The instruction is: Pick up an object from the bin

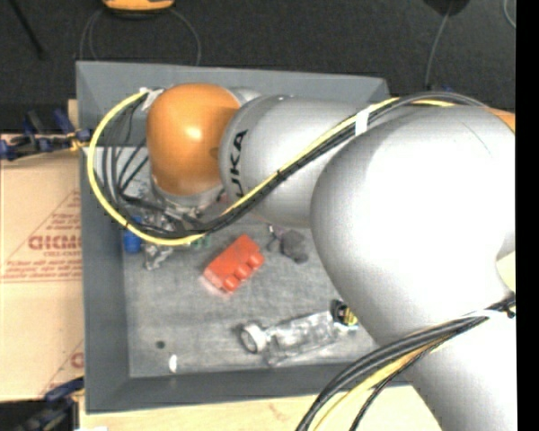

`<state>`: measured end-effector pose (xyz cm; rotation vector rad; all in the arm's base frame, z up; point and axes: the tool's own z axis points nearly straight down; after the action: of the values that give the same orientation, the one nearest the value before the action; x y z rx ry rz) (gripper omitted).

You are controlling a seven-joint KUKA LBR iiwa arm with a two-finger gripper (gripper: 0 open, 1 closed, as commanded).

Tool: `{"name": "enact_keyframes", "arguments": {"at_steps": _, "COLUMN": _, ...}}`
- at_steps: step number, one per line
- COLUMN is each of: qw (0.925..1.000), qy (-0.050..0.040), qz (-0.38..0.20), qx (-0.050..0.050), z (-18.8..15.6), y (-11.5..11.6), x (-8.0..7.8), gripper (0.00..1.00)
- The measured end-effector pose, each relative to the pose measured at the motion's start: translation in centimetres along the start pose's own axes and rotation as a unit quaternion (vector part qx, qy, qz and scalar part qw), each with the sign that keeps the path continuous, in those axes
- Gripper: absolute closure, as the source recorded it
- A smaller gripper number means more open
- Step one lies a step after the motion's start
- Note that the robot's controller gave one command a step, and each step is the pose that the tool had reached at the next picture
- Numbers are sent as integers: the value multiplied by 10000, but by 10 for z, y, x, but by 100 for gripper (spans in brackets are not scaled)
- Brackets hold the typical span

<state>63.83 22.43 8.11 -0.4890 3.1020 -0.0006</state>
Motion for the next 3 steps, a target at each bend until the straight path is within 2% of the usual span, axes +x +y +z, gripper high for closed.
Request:
{"name": "enact_keyframes", "arguments": {"at_steps": 1, "qw": 9999, "qy": 138, "qz": 11, "qx": 8, "z": 1, "y": -1, "x": 5, "gripper": 0}}
{"name": "enact_keyframes", "arguments": {"at_steps": 2, "qw": 10000, "qy": -42, "qz": -17, "qx": -14, "z": 7, "y": -54, "x": 1, "gripper": 0}}
{"name": "enact_keyframes", "arguments": {"at_steps": 3, "qw": 9998, "qy": -79, "qz": 173, "qx": -13, "z": 5, "y": -103, "x": 48, "gripper": 0}}
